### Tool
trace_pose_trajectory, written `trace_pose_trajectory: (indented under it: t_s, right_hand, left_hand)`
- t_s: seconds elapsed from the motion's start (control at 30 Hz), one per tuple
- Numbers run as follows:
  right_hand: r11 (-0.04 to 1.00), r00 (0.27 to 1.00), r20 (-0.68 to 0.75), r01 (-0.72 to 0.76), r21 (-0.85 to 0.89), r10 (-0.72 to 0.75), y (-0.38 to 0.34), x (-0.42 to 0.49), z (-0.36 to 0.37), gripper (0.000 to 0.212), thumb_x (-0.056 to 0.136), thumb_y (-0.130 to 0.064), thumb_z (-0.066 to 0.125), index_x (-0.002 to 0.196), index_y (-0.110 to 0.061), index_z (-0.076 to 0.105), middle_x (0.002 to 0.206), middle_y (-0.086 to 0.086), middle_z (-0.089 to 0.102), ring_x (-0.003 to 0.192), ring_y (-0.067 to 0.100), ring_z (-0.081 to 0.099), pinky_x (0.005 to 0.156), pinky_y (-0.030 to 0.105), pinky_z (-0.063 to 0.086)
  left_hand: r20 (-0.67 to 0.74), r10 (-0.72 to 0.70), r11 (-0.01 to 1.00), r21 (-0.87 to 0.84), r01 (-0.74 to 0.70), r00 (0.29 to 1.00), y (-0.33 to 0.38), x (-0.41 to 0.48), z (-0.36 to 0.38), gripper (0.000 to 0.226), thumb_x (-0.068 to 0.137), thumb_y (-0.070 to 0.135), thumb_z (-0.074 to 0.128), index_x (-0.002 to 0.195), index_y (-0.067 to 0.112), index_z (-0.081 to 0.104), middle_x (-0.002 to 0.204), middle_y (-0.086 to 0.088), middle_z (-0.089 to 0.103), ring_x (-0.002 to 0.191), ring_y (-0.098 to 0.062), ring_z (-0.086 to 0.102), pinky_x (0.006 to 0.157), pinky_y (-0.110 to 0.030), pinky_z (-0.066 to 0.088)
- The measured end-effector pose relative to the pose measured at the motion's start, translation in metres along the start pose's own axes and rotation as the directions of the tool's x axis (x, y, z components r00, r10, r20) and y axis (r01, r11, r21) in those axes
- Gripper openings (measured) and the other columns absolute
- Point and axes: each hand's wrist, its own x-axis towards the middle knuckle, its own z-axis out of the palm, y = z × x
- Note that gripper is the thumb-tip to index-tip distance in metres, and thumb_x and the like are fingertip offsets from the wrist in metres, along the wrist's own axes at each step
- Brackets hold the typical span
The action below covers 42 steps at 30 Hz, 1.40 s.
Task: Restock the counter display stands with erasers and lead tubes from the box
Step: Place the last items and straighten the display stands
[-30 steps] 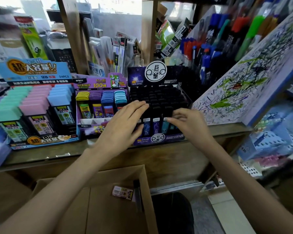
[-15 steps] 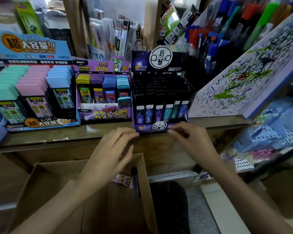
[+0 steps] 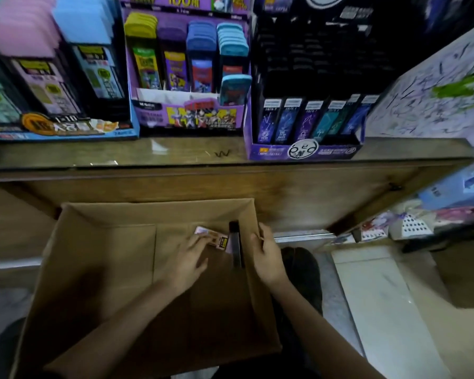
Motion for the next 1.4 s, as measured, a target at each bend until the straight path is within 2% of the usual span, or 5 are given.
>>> trace_pose_trajectory:
  t_s: [0.27,0.63,0.83,1.03,1.4]
  right_hand:
    - [0.998,1.000,-0.018,0.021,-0.065,-0.022,0.008,0.003,0.001,0.032,0.100,-0.027,0.039,0.131,-0.018,0.044,0.105,-0.012,0.054,0.085,-0.011,0.051,0.064,0.000,0.040]
    - [0.993,0.998,-0.068,-0.012,-0.115,0.004,0.004,0.000,0.001,0.028,0.099,-0.024,0.042,0.126,-0.019,0.046,0.117,0.001,0.057,0.106,0.012,0.058,0.077,0.014,0.047]
    - [0.715,0.829,-0.031,0.462,-0.525,-0.559,-0.022,-0.018,0.019,0.026,0.095,-0.016,0.046,0.120,-0.011,0.054,0.125,0.006,0.050,0.116,0.018,0.047,0.094,0.025,0.040]
    - [0.789,0.948,0.313,0.227,-0.571,-0.046,-0.012,0.017,0.080,0.048,0.093,-0.027,0.054,0.136,-0.014,0.039,0.134,0.009,0.039,0.125,0.024,0.038,0.101,0.034,0.036]
    - [0.912,0.930,0.366,0.131,-0.389,0.023,0.007,0.022,0.096,0.029,0.094,-0.020,0.052,0.123,-0.015,0.051,0.123,0.008,0.046,0.114,0.022,0.047,0.094,0.027,0.035]
  left_hand:
    - [0.203,0.048,0.948,0.300,-0.108,0.978,-0.029,0.030,0.037,0.070,0.095,0.026,0.045,0.150,0.027,0.002,0.159,0.004,-0.006,0.146,-0.024,-0.010,0.116,-0.046,0.009]
    - [-0.036,0.023,0.925,0.381,-0.008,0.999,-0.033,-0.040,0.015,0.036,0.068,0.027,0.081,0.099,0.013,0.068,0.096,-0.011,0.065,0.080,-0.029,0.062,0.066,-0.036,0.050]
    - [0.039,-0.242,0.969,0.064,0.239,0.970,-0.039,-0.028,0.021,0.045,0.086,0.033,0.063,0.123,0.011,0.046,0.123,-0.009,0.044,0.115,-0.025,0.046,0.091,-0.035,0.043]
    - [0.064,-0.308,0.949,-0.043,0.311,0.949,-0.044,-0.023,0.025,0.056,0.086,0.033,0.063,0.131,0.007,0.043,0.130,-0.015,0.043,0.119,-0.031,0.043,0.094,-0.037,0.038]
    - [0.253,-0.382,0.906,-0.086,0.414,0.889,-0.045,-0.013,0.018,0.057,0.081,0.038,0.069,0.121,0.003,0.048,0.121,-0.017,0.054,0.109,-0.029,0.053,0.087,-0.033,0.043]
